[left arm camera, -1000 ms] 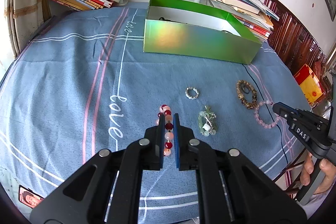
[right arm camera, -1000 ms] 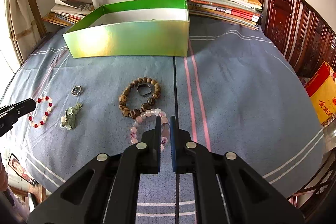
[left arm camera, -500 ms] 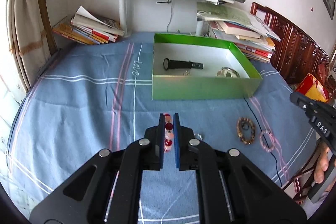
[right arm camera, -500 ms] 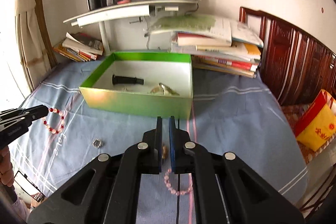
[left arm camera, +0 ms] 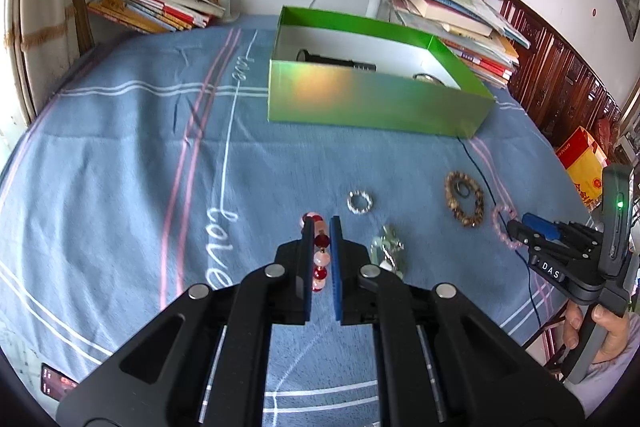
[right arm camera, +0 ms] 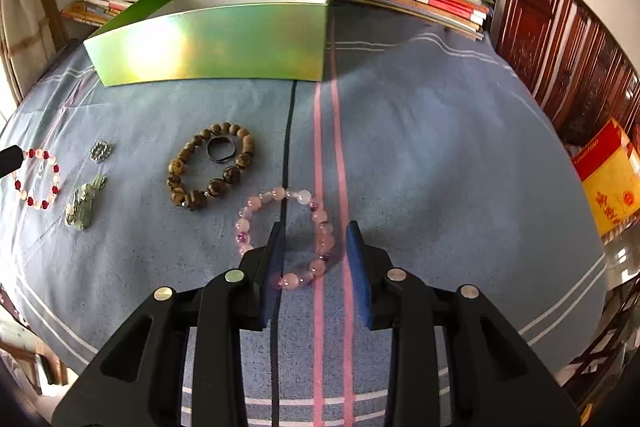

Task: Organize jewelry

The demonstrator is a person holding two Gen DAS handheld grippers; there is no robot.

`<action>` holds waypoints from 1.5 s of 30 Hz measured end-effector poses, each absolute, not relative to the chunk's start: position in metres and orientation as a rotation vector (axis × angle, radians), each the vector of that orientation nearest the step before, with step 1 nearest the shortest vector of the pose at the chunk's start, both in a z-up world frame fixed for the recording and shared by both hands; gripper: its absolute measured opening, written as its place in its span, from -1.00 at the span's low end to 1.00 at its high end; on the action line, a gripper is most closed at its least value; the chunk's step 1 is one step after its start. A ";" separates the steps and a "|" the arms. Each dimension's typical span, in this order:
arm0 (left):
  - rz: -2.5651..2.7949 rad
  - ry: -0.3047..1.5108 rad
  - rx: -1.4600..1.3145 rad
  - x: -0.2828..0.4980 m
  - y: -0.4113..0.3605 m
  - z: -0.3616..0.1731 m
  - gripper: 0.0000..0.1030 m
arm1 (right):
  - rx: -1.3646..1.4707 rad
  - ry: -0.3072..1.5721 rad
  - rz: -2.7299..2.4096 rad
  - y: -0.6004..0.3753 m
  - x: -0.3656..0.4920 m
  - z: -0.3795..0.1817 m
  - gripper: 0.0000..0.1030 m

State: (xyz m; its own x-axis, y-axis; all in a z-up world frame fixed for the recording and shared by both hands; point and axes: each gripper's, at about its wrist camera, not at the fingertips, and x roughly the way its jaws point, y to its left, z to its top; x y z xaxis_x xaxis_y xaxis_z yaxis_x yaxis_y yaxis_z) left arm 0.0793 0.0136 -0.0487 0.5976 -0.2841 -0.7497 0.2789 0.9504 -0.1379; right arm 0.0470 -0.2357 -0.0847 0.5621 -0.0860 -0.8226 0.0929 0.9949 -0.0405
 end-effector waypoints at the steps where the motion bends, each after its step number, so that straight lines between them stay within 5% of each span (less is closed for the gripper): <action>1: -0.328 0.874 -0.006 0.079 0.013 -0.050 -0.85 | 0.006 0.967 -0.099 -0.234 0.048 -0.085 -0.43; 3: -0.331 0.877 -0.006 0.079 0.012 -0.053 -0.85 | -0.006 0.967 -0.068 -0.227 0.047 -0.085 -0.83; 4: -0.331 0.877 -0.005 0.078 0.012 -0.053 -0.85 | -0.007 0.966 -0.062 -0.225 0.046 -0.084 -0.84; 45: -0.336 0.890 -0.002 0.070 0.010 -0.058 -0.85 | 0.016 0.887 -0.046 -0.217 0.036 -0.054 -0.84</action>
State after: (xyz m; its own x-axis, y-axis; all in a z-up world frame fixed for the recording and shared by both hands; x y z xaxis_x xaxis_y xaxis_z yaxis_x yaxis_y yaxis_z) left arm 0.0701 0.0102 -0.0579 0.5809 -0.2882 -0.7612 0.2862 0.9478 -0.1405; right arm 0.0359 -0.2174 -0.0543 0.6305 -0.0334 -0.7755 0.0468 0.9989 -0.0050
